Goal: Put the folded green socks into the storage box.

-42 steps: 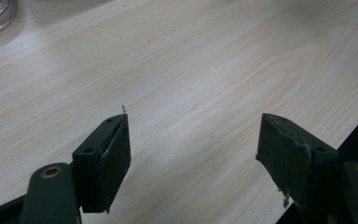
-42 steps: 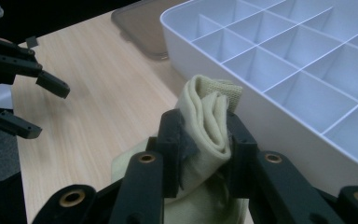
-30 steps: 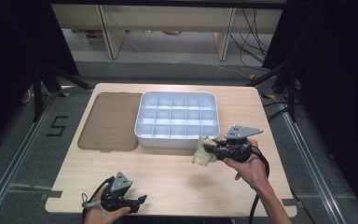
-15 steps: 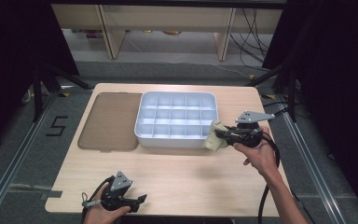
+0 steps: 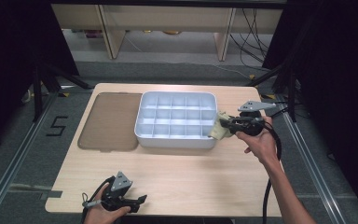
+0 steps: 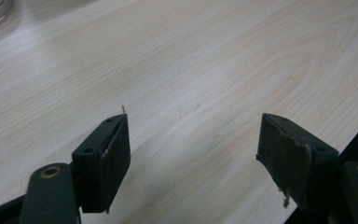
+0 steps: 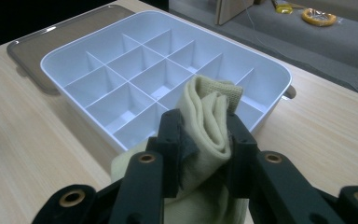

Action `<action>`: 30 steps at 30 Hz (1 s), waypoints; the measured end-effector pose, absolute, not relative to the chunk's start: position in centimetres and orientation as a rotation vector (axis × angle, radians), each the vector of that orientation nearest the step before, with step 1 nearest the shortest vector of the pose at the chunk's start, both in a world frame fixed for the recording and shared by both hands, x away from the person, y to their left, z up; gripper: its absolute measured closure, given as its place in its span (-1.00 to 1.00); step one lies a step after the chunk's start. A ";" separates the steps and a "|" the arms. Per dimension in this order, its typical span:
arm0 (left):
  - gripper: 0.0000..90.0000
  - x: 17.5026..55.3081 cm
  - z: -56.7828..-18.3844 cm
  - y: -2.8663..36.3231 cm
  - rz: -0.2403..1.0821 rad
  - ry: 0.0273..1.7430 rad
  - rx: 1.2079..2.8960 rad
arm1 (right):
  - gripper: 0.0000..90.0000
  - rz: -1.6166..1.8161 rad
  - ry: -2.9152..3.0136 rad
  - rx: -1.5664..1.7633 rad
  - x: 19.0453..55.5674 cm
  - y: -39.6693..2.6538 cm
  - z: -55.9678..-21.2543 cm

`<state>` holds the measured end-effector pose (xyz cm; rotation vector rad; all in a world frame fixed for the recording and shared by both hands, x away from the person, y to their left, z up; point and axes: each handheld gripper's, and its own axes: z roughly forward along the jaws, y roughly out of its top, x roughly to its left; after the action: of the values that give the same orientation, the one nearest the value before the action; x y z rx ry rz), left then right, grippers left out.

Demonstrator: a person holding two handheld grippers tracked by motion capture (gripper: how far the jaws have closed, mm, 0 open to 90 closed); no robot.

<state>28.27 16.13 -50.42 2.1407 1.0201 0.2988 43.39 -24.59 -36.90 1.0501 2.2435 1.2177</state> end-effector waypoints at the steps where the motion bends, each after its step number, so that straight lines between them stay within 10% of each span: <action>1: -0.45 28.3 -50.3 16.2 0.298 1.010 2.165 | 0.61 1.206 2.242 1.029 43.6 -24.6 -36.9; 30: -0.45 28.1 -50.6 16.0 0.292 1.018 2.168 | 0.61 0.903 2.303 1.004 48.0 -20.8 -39.0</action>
<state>28.14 15.97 -50.60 2.1680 1.0179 0.2917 47.96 -20.84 -39.00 1.0041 2.3032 0.9026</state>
